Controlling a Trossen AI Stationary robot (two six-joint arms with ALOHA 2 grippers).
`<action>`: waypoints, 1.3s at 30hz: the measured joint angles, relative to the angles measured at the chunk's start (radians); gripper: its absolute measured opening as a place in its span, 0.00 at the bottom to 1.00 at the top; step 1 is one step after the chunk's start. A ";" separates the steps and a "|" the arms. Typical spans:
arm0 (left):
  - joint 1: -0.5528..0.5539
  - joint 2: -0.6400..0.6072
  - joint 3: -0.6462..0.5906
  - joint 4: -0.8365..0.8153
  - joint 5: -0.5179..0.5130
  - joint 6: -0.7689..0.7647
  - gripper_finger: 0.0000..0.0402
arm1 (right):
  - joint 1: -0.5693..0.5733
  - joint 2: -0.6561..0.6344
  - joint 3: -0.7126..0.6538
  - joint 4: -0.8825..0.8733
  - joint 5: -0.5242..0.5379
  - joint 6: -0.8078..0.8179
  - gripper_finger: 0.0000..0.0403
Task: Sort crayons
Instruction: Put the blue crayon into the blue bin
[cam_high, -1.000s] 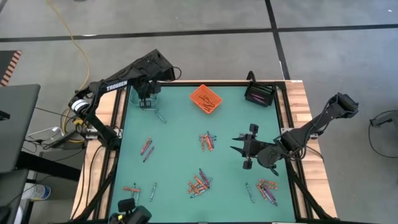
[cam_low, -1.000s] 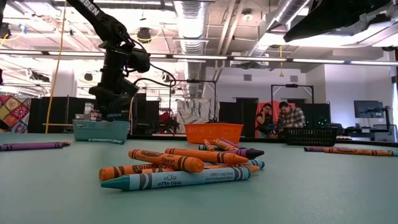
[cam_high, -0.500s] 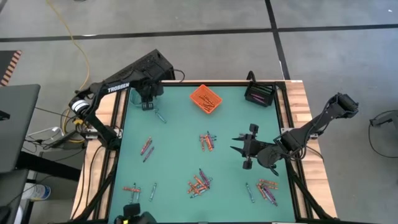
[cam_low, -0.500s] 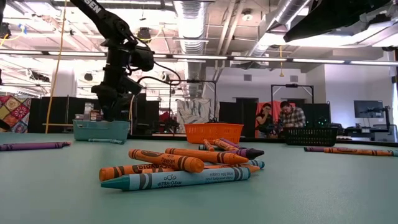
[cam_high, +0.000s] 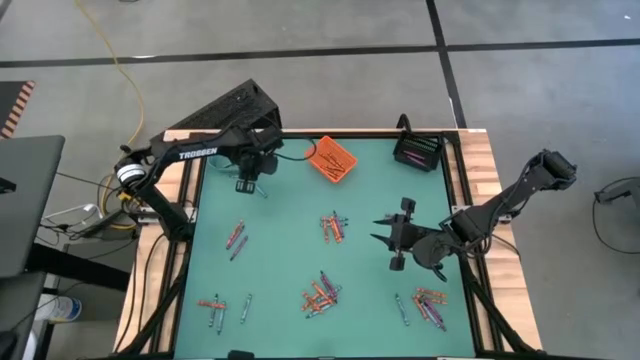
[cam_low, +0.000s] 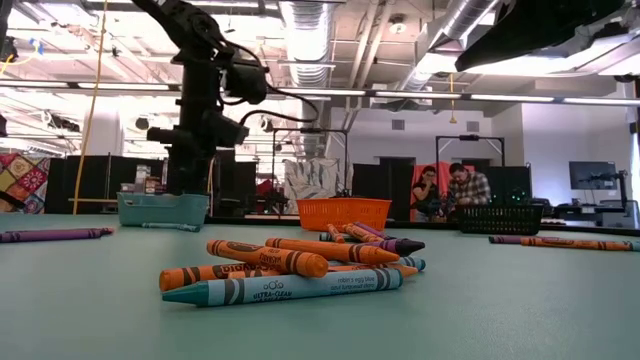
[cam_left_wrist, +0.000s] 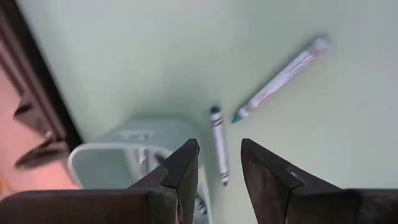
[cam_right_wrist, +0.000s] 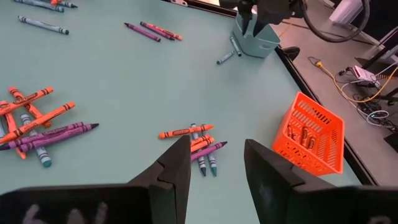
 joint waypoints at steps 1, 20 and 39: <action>-0.005 0.000 0.000 0.001 0.017 0.000 0.28 | 0.000 0.000 0.000 0.000 0.000 0.000 0.37; -0.051 0.000 -0.121 0.098 0.098 0.027 0.28 | 0.001 0.000 0.000 0.001 -0.005 0.001 0.37; -0.060 0.099 -0.173 0.231 0.169 0.072 0.26 | 0.000 0.000 0.000 0.002 -0.005 0.010 0.37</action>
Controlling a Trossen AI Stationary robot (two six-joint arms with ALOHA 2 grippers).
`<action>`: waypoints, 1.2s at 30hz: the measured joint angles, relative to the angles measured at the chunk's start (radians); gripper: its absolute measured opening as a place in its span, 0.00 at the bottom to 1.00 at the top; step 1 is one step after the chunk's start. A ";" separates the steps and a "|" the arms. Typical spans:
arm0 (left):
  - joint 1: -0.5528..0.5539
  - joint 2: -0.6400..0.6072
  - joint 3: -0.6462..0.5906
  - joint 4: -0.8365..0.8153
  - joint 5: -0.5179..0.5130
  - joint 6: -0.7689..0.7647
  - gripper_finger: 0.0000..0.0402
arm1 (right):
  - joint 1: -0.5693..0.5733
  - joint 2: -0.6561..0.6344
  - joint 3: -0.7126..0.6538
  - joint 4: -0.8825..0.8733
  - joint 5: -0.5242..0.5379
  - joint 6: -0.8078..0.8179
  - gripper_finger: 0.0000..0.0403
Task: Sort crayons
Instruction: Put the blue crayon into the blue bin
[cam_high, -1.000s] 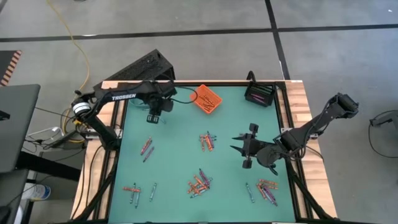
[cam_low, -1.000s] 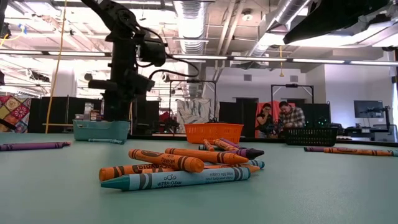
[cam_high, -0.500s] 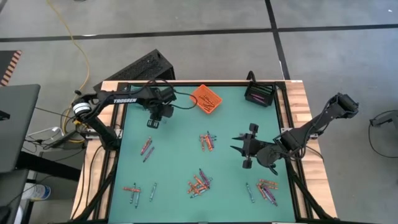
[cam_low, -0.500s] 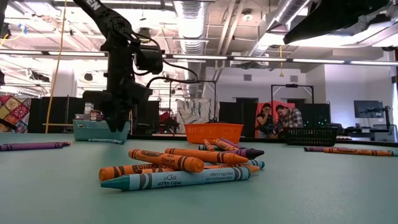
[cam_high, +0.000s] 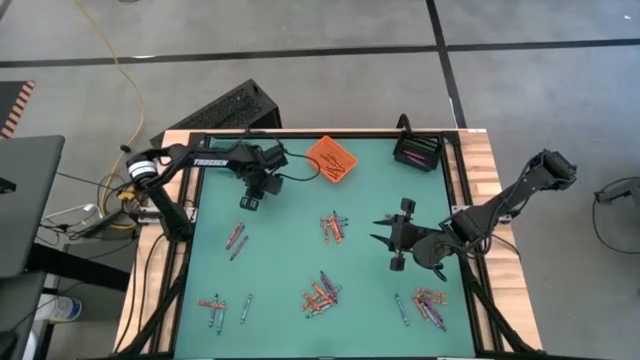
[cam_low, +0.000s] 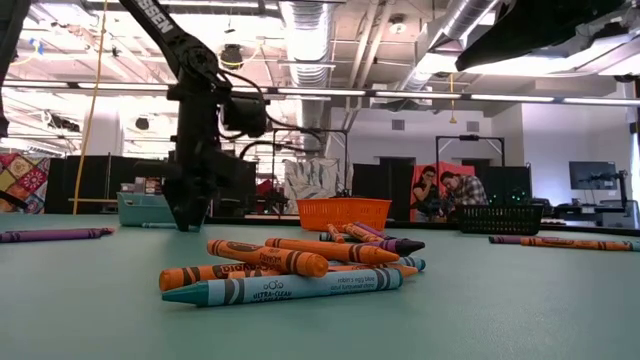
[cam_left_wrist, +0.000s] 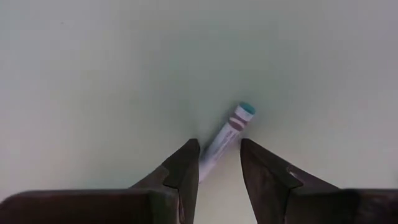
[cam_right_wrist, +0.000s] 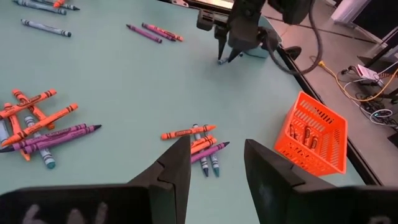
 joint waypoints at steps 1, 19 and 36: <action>-0.001 0.009 0.003 0.001 0.000 -0.001 0.26 | 0.000 0.000 0.000 0.000 0.000 0.000 0.37; -0.031 0.043 0.087 -0.072 -0.009 0.020 0.01 | -0.014 0.000 0.000 -0.002 0.000 -0.002 0.37; -0.023 0.040 0.211 -0.198 -0.088 0.018 0.00 | -0.013 0.000 0.000 -0.031 0.000 -0.001 0.37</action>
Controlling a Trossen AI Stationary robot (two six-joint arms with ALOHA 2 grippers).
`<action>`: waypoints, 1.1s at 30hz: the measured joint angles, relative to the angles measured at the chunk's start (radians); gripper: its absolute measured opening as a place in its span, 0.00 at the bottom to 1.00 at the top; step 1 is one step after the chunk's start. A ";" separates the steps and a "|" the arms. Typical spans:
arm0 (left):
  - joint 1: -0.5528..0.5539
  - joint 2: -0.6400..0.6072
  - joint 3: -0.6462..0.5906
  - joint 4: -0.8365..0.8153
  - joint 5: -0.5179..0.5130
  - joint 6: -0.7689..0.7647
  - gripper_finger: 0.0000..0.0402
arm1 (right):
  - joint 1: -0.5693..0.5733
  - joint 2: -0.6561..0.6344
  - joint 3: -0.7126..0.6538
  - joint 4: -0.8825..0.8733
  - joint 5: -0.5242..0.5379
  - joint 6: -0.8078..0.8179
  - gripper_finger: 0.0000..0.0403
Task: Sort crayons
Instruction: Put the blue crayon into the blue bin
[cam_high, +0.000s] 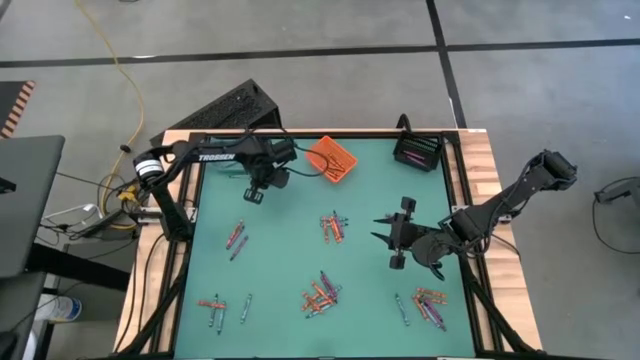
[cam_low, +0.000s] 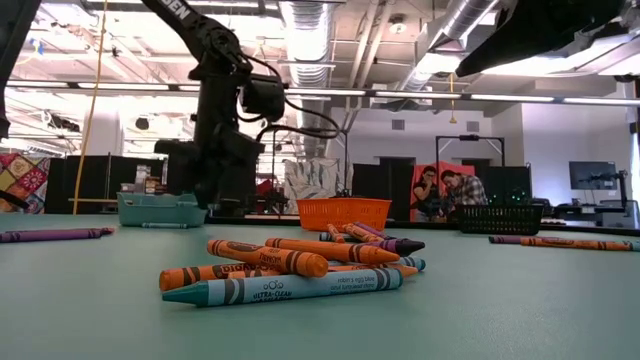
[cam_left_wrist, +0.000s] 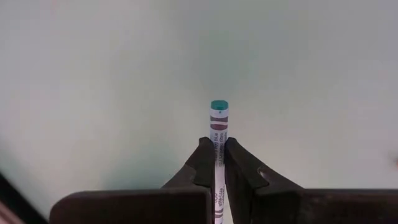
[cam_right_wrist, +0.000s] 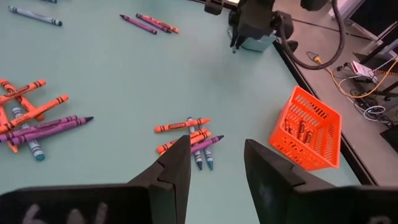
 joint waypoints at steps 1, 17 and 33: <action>0.006 0.000 0.008 -0.009 -0.007 0.000 0.00 | 0.000 0.000 0.000 0.000 0.000 0.000 0.37; 0.183 -0.118 0.057 -0.073 -0.018 -0.004 0.00 | -0.009 0.000 0.000 -0.227 -0.016 0.207 0.37; 0.362 -0.129 0.002 -0.056 0.000 0.007 0.00 | -0.089 0.000 0.000 -0.694 -0.147 0.604 0.37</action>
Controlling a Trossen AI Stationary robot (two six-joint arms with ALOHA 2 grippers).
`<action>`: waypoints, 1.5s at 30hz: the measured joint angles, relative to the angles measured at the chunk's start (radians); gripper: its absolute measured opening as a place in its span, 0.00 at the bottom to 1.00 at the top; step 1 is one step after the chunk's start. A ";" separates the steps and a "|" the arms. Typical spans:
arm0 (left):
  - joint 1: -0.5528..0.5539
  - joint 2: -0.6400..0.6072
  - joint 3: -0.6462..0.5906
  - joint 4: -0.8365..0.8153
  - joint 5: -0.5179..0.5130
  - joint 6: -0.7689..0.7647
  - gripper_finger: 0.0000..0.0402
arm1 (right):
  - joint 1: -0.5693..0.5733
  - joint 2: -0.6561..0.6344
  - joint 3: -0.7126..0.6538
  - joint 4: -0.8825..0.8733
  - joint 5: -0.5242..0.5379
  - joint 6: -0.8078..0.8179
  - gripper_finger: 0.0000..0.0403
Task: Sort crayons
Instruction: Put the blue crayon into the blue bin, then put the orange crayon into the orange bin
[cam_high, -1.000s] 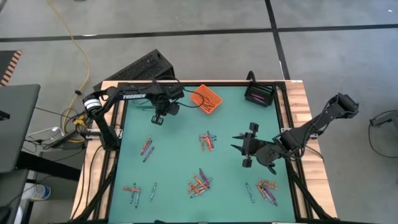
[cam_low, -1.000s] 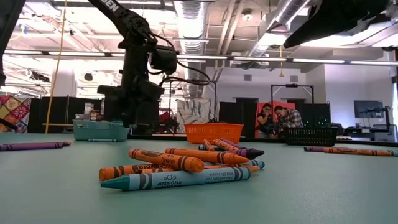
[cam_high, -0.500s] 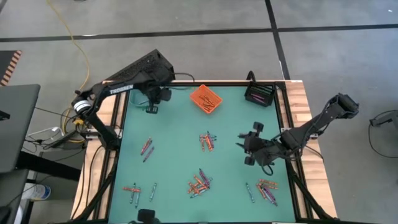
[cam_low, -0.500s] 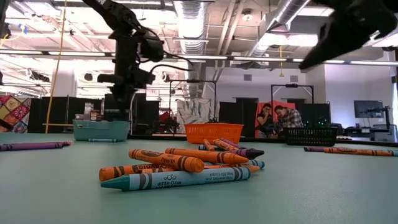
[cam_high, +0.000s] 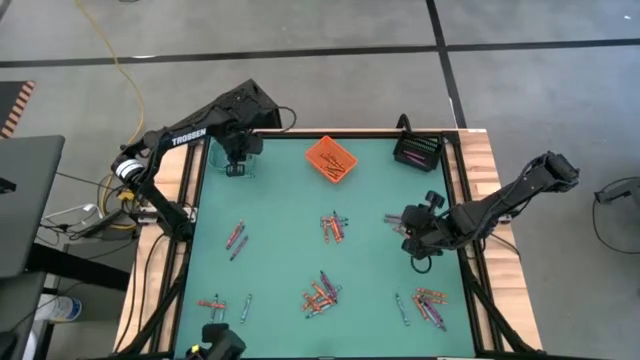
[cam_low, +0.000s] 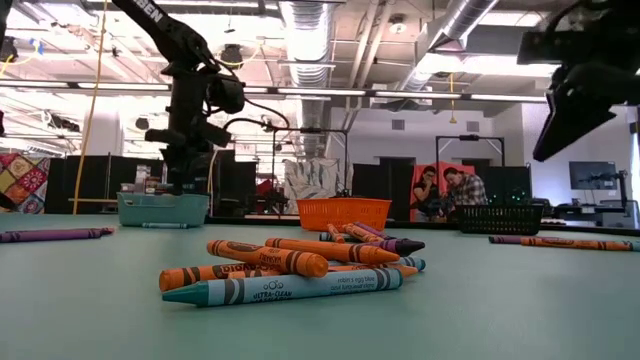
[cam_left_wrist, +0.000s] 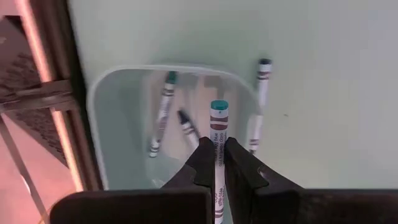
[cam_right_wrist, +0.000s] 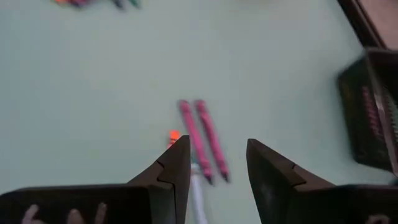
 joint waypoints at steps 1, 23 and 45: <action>0.007 0.000 0.000 0.006 0.000 0.000 0.01 | -0.011 0.000 0.000 -0.012 -0.005 0.004 0.37; 0.045 0.001 -0.001 0.028 0.024 -0.032 0.05 | 0.146 0.000 0.000 0.071 -0.210 0.094 0.37; 0.048 0.001 -0.001 0.023 0.010 -0.092 0.23 | 0.701 0.187 0.000 0.040 -0.321 0.537 0.37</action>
